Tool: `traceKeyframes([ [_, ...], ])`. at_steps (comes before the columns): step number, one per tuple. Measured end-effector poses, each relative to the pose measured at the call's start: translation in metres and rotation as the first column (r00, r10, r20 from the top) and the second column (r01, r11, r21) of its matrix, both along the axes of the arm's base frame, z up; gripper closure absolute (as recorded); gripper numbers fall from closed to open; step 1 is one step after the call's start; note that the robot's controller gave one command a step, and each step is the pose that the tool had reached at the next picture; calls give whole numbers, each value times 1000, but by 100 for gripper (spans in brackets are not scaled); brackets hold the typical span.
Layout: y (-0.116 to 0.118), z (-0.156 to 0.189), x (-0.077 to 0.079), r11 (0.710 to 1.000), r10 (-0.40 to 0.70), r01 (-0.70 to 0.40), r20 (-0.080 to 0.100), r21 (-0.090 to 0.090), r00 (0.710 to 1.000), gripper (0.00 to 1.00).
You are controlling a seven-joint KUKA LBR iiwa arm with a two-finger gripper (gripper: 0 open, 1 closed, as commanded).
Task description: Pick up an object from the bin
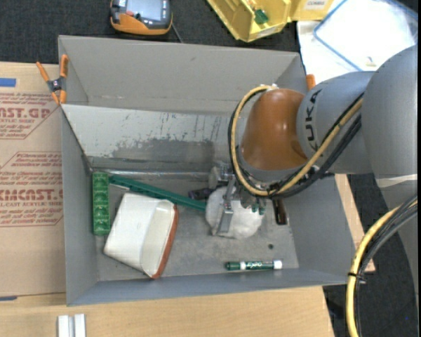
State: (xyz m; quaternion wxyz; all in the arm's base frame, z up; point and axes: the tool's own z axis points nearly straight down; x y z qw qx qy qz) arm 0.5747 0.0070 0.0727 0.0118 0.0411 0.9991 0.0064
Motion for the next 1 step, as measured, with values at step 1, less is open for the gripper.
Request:
traceKeyframes([
  [1,11,3,8,997,82,-82,4,-8,997,100],
])
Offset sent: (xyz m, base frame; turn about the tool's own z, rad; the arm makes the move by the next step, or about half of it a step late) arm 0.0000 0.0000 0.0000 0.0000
